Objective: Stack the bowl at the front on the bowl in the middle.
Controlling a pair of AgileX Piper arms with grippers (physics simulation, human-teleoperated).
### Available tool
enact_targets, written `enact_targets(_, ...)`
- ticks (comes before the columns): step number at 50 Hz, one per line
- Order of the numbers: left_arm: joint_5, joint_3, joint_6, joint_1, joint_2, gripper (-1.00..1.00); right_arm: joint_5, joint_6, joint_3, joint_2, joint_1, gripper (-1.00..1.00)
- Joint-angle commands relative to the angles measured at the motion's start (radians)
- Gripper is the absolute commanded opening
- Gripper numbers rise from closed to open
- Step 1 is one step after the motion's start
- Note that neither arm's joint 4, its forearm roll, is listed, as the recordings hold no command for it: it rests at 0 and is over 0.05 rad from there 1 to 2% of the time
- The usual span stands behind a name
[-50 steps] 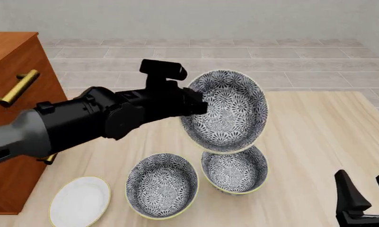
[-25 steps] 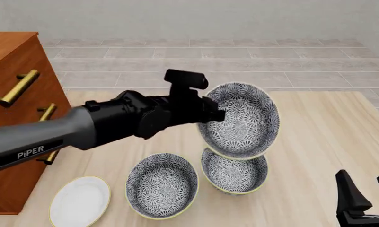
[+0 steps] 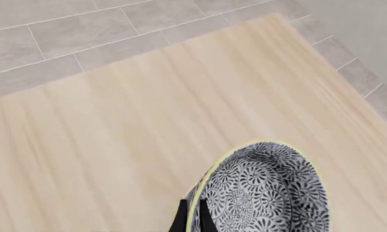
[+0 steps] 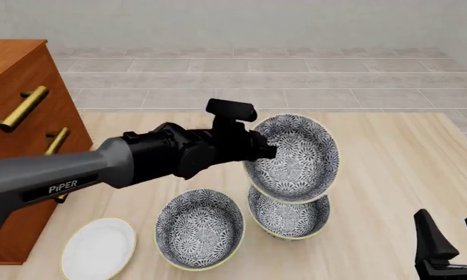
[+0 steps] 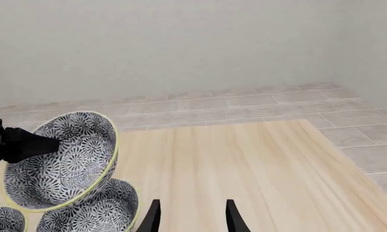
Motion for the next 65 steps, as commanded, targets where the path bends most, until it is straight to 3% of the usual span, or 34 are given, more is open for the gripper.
enact_targets(1,-0.033,0.025,-0.009,-0.002,0.016,-1.00,-0.001,0.000,0.000,0.002,-0.001,1.00)
enact_targets(65,-0.147,0.117,-0.053,-0.042,0.113,-1.00,-0.003,0.006,0.000,0.007,-0.010,1.00)
